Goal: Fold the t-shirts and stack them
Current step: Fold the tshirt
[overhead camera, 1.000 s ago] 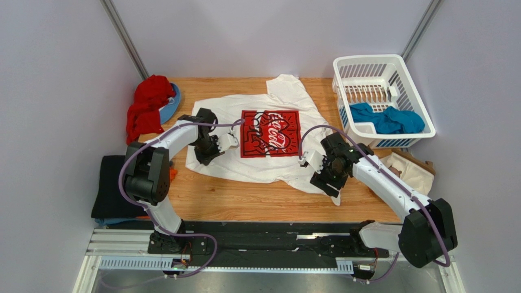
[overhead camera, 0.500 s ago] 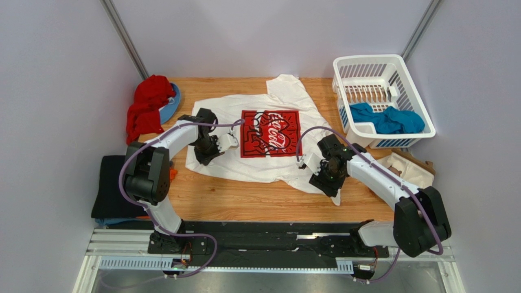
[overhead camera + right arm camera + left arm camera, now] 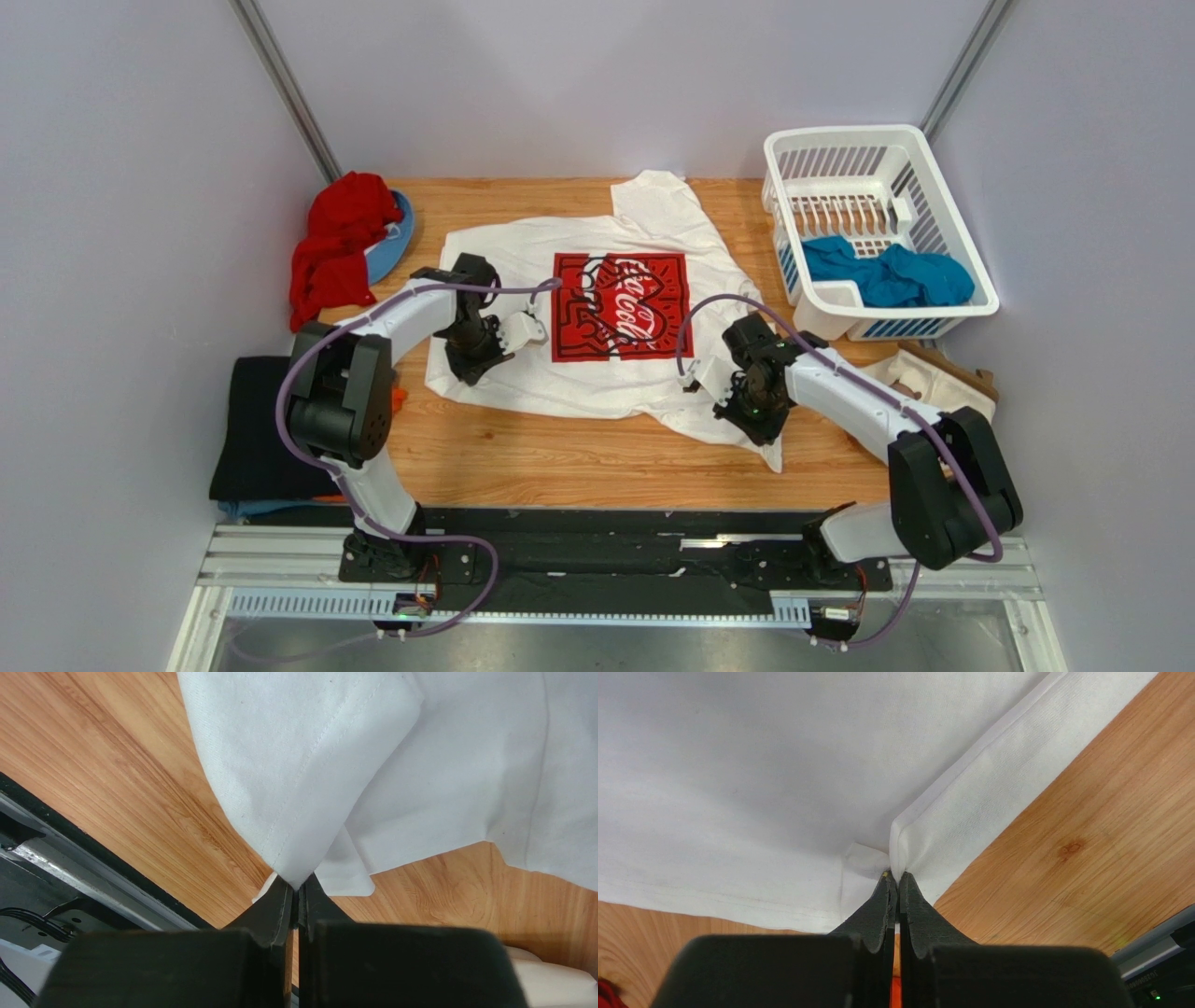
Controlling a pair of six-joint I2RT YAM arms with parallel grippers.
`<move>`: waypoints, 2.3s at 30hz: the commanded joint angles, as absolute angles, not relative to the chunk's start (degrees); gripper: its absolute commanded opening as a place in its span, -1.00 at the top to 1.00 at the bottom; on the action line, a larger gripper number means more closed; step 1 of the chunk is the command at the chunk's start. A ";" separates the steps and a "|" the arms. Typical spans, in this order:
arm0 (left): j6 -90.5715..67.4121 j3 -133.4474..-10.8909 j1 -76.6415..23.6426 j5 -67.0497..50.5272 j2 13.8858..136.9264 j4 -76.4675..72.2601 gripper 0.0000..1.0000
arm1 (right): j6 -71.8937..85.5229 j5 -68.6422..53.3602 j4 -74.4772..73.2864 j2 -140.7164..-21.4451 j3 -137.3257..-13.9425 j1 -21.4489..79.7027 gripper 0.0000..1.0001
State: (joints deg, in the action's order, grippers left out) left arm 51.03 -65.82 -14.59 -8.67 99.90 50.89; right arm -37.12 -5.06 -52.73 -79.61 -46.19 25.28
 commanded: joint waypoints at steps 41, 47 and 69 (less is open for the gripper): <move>45.96 -53.70 -17.93 1.65 75.67 54.58 1.00 | -36.04 -20.48 -85.17 -62.66 -67.15 32.78 1.00; 46.84 -55.28 -17.93 2.28 75.50 55.99 1.00 | -35.33 -20.48 -85.96 -63.37 -69.34 35.15 1.00; 45.35 -61.26 -17.23 6.24 82.52 49.75 1.00 | -40.43 5.44 -73.66 -79.08 -81.12 34.54 1.00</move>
State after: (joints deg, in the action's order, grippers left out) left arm 46.15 -58.59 -17.63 4.71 81.41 51.46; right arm -38.17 -0.10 -76.86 -75.94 -76.53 35.20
